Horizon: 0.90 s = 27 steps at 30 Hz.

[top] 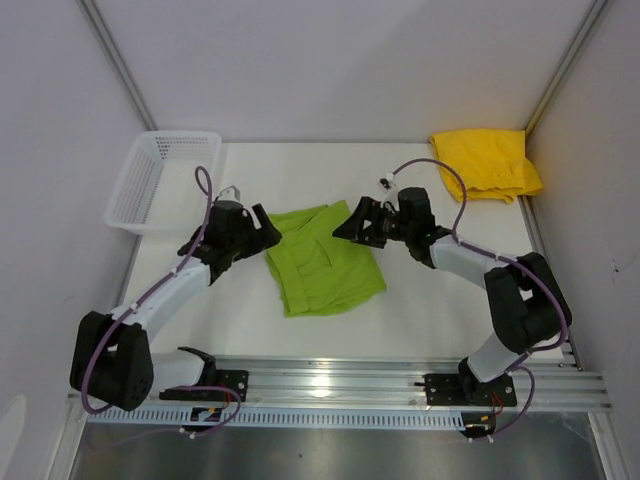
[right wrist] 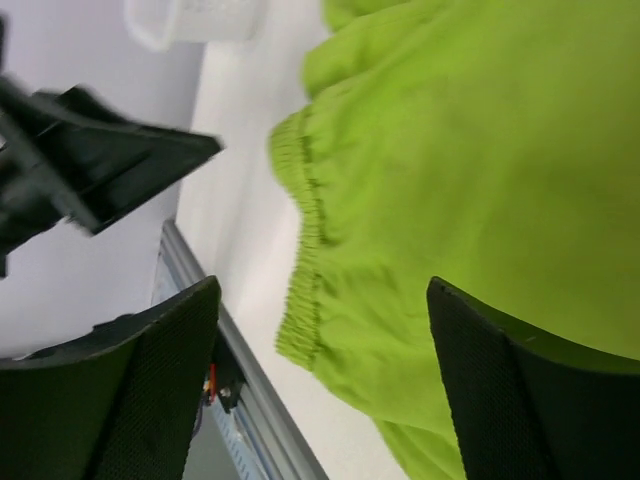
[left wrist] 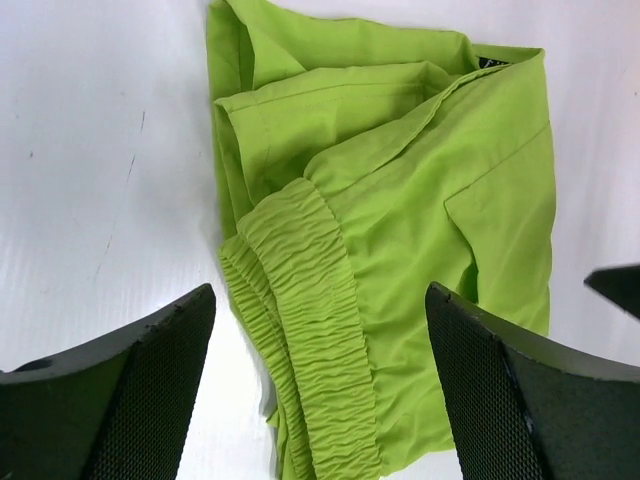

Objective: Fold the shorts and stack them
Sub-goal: Fold the shorts

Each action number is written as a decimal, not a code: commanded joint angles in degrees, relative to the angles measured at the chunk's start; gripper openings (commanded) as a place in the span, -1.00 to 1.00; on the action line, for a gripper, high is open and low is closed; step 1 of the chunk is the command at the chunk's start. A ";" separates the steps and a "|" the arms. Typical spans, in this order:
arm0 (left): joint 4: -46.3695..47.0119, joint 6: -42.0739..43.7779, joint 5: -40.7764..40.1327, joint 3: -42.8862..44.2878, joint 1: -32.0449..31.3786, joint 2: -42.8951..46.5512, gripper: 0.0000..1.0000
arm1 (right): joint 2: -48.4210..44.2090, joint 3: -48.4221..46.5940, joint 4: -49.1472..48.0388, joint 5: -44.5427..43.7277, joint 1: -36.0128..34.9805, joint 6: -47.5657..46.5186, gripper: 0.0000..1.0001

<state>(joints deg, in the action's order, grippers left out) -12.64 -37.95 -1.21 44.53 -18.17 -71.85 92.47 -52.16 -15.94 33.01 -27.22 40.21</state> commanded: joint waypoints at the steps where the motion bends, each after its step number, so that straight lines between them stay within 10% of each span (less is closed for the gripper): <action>1: -2.21 0.52 -0.90 -1.73 -1.68 4.52 0.75 | -0.54 -2.24 8.38 3.36 4.10 -7.15 0.79; 11: 3.41 -1.77 -3.18 -9.82 -8.89 2.69 0.74 | 9.47 -6.10 10.93 10.66 14.56 -13.48 0.99; 27: 7.28 -0.54 -6.52 -8.67 -9.34 -7.24 0.75 | 26.36 -13.23 11.11 20.77 11.85 -17.26 0.97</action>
<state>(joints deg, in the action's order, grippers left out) -7.84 -38.98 -5.98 34.50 -27.20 -77.84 116.40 -64.53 -7.14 53.21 -13.10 26.11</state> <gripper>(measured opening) 0.876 0.989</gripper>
